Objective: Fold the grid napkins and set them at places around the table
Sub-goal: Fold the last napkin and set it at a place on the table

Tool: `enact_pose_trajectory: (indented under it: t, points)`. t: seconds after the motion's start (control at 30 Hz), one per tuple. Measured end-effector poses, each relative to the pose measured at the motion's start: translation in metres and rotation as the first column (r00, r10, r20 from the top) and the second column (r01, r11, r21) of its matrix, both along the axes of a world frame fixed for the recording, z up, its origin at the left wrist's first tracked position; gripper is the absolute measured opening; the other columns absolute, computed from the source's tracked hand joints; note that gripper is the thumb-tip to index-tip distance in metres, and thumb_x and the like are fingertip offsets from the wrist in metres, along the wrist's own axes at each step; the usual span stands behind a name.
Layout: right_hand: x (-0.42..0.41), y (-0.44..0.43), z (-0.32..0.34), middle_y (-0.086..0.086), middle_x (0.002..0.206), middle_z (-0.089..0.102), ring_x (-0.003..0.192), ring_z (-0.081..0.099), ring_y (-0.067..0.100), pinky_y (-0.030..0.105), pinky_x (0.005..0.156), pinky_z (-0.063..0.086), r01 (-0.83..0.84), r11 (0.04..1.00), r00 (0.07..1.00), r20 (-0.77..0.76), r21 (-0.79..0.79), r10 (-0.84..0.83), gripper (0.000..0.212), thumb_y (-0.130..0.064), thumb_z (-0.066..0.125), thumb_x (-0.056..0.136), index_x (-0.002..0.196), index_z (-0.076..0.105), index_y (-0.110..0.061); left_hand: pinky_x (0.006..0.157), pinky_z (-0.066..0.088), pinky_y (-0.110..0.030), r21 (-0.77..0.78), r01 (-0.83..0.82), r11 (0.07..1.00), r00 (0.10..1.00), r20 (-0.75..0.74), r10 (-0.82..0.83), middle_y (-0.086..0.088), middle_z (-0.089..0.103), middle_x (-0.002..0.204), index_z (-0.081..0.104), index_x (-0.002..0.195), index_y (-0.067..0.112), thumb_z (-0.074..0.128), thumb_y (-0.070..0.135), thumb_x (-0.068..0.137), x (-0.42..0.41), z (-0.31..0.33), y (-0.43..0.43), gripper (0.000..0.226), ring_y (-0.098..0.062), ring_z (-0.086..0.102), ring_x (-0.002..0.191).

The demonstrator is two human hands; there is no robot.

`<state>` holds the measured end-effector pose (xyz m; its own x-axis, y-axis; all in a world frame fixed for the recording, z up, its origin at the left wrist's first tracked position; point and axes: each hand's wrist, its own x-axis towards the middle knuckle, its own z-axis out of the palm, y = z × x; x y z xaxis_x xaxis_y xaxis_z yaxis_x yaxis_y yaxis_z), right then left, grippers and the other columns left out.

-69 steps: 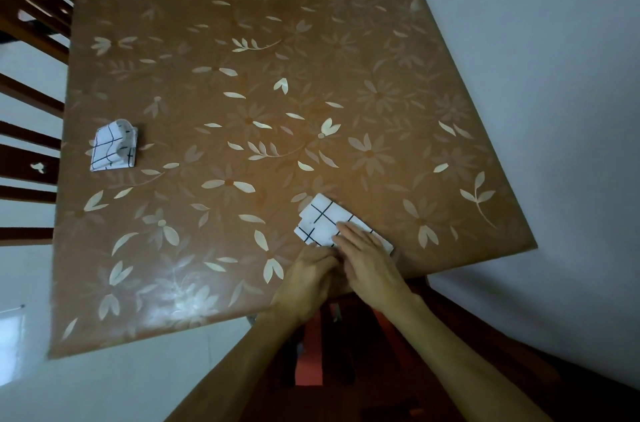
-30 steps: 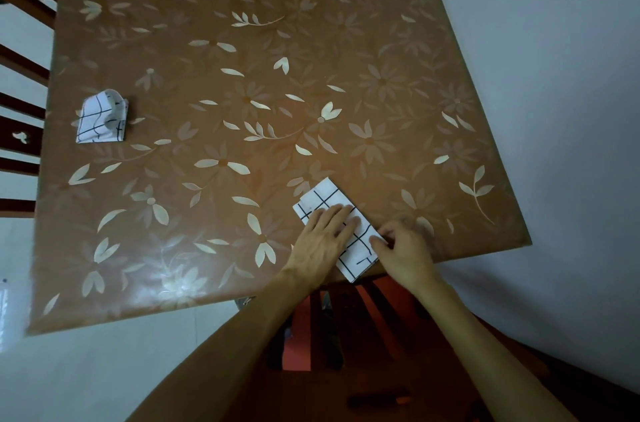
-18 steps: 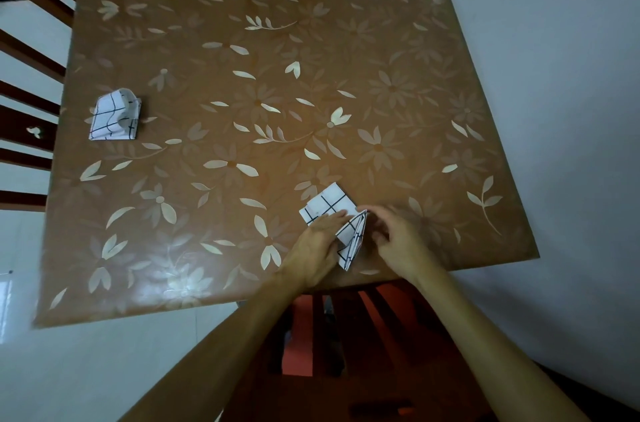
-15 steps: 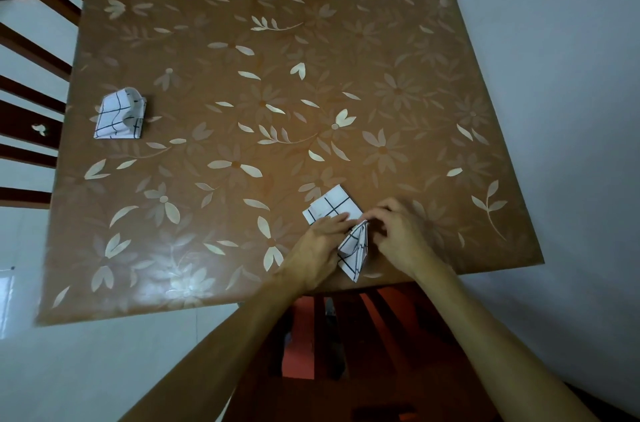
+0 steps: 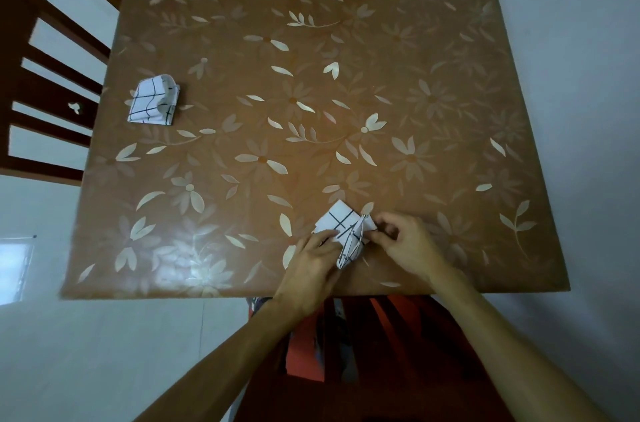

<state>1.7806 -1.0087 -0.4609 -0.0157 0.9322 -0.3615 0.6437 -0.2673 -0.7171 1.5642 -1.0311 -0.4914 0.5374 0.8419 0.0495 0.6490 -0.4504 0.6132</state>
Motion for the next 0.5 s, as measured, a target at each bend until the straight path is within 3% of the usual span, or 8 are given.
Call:
enact_pose_trajectory:
  t: [0.07,0.13,0.23,0.37,0.5]
  points:
    - [0.001,-0.004,0.001,-0.015,0.065,0.064,0.062,0.053,0.011,0.029,0.062,0.046,-0.02,0.999,0.999,-0.026,-0.03,0.019,0.014,-0.026,0.077,0.086,0.094,0.073,-0.037,0.103,0.038,-0.038,0.022,-0.007,1.0,0.999,-0.032,0.008,0.001,0.072,0.102,0.066,0.086,0.016,0.078,0.004,0.073,-0.002,-0.002,0.003,0.022,-0.02,0.055,0.122]
    - [0.002,-0.007,0.001,-0.009,0.083,0.073,0.077,0.065,0.013,0.036,0.075,0.055,-0.062,0.996,0.997,-0.044,-0.065,0.059,0.019,-0.03,0.072,0.089,0.098,0.068,-0.046,0.098,0.037,-0.032,0.01,-0.075,0.997,0.996,-0.052,0.076,0.0,0.074,0.105,0.069,0.092,0.016,0.075,0.008,0.072,-0.002,0.002,0.004,0.023,-0.021,0.06,0.115]
    - [0.0,-0.013,0.001,-0.015,0.107,0.075,0.102,0.069,0.005,0.04,0.091,0.056,-0.129,0.988,0.991,-0.057,-0.079,0.125,0.019,-0.035,0.063,0.093,0.113,0.064,-0.038,0.091,0.041,-0.03,-0.243,-0.259,0.935,0.963,0.008,0.269,0.002,0.07,0.115,0.061,0.114,0.016,0.066,0.007,0.078,0.003,0.016,-0.003,0.038,-0.018,0.056,0.109]
    - [-0.002,-0.016,-0.001,-0.016,0.097,0.076,0.091,0.07,0.006,0.04,0.083,0.056,-0.12,0.989,0.993,0.008,-0.092,0.121,0.018,-0.038,0.059,0.096,0.111,0.065,-0.032,0.084,0.056,-0.032,-0.501,-0.291,0.815,0.924,0.072,0.374,0.023,0.066,0.113,0.035,0.138,0.033,0.072,0.011,0.083,0.007,0.024,-0.015,0.069,-0.009,0.067,0.1]
    - [-0.009,-0.014,-0.005,-0.013,0.073,0.068,0.068,0.061,0.006,0.031,0.066,0.047,-0.109,0.985,0.99,0.074,-0.133,0.12,0.016,-0.035,0.06,0.098,0.101,0.066,-0.02,0.083,0.058,-0.038,-0.546,-0.38,0.746,0.885,0.021,0.465,0.012,0.075,0.107,0.039,0.136,0.033,0.076,0.031,0.086,0.007,0.02,-0.017,0.062,-0.011,0.07,0.096]
